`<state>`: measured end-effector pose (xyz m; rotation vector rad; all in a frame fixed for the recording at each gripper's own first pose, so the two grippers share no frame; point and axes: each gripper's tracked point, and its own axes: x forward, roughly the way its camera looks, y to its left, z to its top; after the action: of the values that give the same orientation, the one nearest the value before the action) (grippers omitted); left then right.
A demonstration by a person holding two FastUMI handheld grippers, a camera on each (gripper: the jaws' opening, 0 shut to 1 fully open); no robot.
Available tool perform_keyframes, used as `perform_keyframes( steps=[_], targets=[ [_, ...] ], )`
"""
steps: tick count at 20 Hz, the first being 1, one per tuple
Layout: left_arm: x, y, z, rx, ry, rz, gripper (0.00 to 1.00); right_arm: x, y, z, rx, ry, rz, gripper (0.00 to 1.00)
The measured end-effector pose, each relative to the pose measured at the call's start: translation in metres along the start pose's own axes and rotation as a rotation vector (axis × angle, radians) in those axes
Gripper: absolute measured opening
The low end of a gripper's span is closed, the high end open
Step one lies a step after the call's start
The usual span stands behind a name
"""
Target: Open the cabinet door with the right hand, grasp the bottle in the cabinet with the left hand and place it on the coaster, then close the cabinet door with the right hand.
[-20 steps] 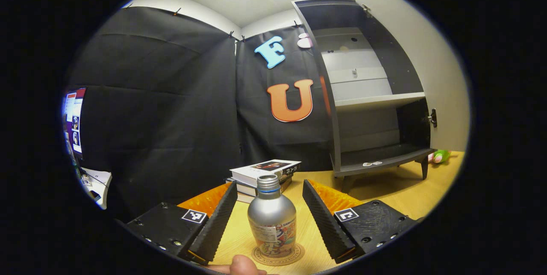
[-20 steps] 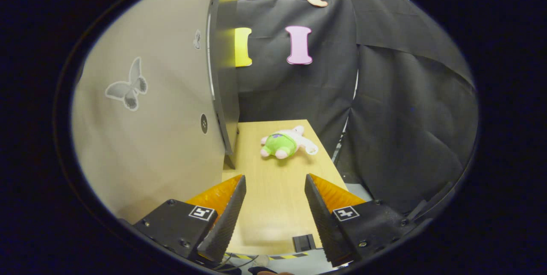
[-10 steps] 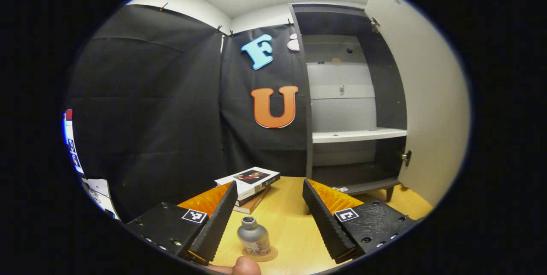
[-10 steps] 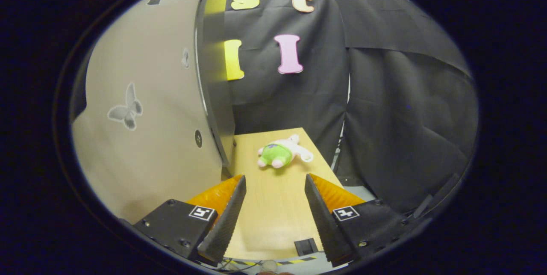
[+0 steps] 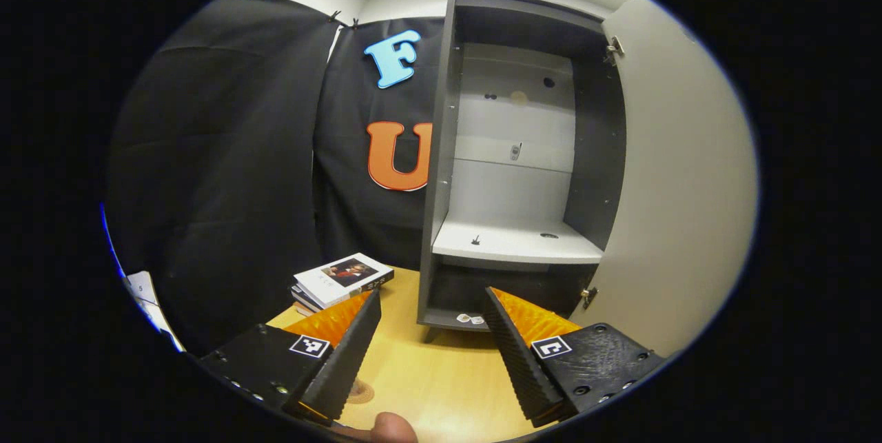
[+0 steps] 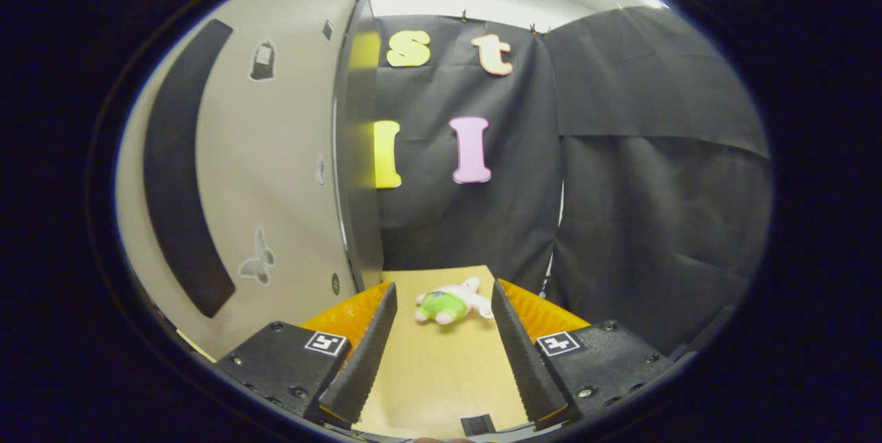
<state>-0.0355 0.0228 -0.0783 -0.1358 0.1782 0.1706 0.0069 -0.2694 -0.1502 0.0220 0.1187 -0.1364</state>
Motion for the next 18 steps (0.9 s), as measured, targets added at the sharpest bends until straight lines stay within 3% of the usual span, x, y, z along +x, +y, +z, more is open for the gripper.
perform_keyframes(
  steps=[3, 6, 10, 14, 18],
  targets=[
    [-0.007, -0.023, 0.036, 0.046, -0.062, -0.051, 0.90, -0.017, 0.011, 0.025, 0.040, -0.063, 0.019, 0.86],
    [-0.014, -0.043, 0.041, 0.183, -0.074, -0.110, 0.90, -0.033, 0.007, 0.046, 0.055, -0.108, -0.021, 0.86],
    [-0.027, -0.074, 0.050, 0.269, -0.143, -0.181, 0.90, -0.053, 0.012, 0.057, 0.081, -0.103, -0.006, 0.86],
    [-0.027, -0.097, 0.042, 0.316, -0.155, -0.236, 0.92, -0.072, 0.024, 0.059, 0.111, -0.088, 0.039, 0.86],
    [-0.027, -0.098, 0.042, 0.299, -0.163, -0.244, 0.92, -0.082, 0.041, 0.070, 0.048, -0.111, 0.072, 0.86]
  ],
)
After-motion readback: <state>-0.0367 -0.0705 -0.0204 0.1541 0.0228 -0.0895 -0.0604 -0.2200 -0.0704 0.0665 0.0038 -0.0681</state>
